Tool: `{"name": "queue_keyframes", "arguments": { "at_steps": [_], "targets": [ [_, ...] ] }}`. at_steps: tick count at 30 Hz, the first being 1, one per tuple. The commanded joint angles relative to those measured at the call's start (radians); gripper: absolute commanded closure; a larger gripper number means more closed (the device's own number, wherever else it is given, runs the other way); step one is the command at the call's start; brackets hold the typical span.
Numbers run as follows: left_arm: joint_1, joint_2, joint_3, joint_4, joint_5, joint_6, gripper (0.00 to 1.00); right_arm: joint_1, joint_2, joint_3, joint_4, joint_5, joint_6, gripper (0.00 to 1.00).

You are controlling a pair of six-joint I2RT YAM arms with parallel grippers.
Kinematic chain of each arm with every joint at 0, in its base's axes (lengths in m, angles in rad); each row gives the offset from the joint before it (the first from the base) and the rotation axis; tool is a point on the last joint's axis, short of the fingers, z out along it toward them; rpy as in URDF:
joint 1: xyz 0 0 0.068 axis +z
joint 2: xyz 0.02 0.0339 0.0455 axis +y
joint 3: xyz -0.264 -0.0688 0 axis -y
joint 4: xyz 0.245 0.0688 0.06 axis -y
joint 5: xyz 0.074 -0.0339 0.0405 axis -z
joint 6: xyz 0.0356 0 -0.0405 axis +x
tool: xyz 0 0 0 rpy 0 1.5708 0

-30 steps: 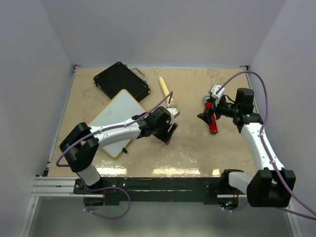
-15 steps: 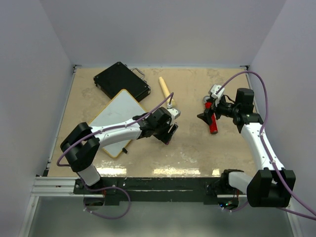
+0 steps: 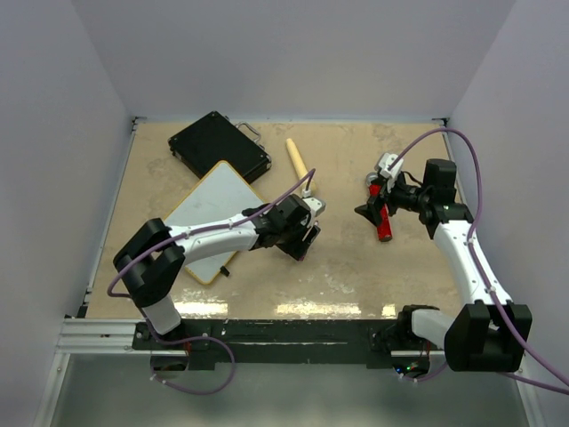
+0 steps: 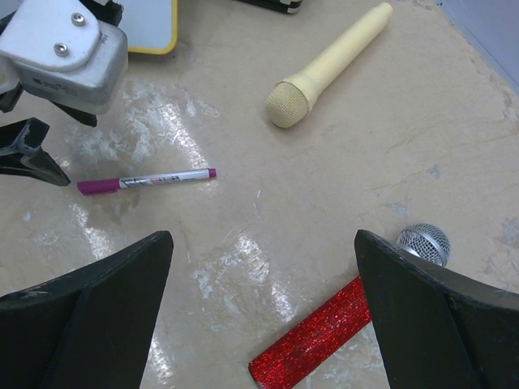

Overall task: Write a sentence on the whiteboard
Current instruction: Pick up the whiteboard marker from the center of the board.

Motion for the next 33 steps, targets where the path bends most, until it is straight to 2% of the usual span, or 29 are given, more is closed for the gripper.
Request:
{"name": "queue_keyframes", "arguments": {
  "at_steps": [1,9,24,33],
  "targets": [
    [-0.012,0.028,0.053,-0.039,-0.04,-0.004,0.32,0.002,0.01,0.024,-0.008,-0.025,-0.02,0.02],
    [-0.02,0.059,0.07,-0.045,-0.022,-0.024,0.38,0.0,0.01,0.026,-0.009,-0.023,-0.02,0.01],
    [-0.025,0.168,0.13,-0.041,0.035,-0.019,0.6,0.002,0.012,0.024,-0.009,-0.025,-0.023,0.01],
    [-0.023,0.204,0.13,-0.055,0.027,-0.015,0.66,0.0,0.013,0.024,-0.011,-0.025,-0.025,0.02]
  ]
}}
